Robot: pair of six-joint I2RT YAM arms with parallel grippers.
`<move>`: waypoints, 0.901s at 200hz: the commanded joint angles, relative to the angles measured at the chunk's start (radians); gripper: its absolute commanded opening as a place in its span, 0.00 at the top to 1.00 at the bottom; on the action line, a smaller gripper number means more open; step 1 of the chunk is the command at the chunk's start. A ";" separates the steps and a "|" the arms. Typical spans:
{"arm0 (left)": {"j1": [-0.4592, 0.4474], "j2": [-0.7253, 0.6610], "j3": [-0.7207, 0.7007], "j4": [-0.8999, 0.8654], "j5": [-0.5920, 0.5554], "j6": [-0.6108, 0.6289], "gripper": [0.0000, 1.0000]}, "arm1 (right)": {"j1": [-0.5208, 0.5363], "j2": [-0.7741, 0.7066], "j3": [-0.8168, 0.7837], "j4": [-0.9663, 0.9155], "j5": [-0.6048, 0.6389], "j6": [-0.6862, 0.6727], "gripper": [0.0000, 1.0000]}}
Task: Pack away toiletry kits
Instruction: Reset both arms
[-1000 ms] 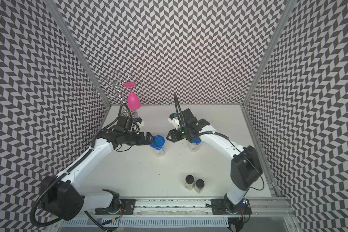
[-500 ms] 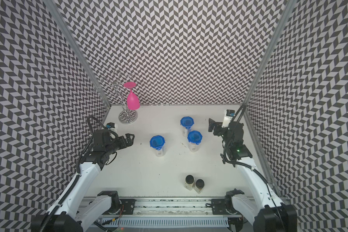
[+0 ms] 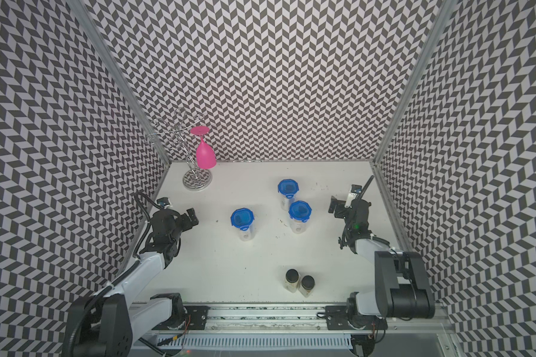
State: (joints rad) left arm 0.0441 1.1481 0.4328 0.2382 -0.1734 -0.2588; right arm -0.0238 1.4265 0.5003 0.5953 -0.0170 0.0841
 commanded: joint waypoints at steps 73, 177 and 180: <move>-0.042 0.338 -0.027 0.653 -0.028 0.156 0.00 | 0.005 0.113 -0.254 0.678 -0.084 -0.087 0.00; -0.075 0.400 -0.187 1.010 0.040 0.243 0.00 | 0.043 0.117 -0.223 0.623 0.007 -0.101 0.00; -0.074 0.398 -0.185 1.001 0.041 0.241 0.00 | 0.042 0.116 -0.224 0.623 0.008 -0.100 0.00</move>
State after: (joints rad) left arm -0.0315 1.5616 0.2436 1.1782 -0.1406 -0.0299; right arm 0.0158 1.5501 0.2729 1.1671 -0.0299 -0.0006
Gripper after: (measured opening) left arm 0.995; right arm 0.998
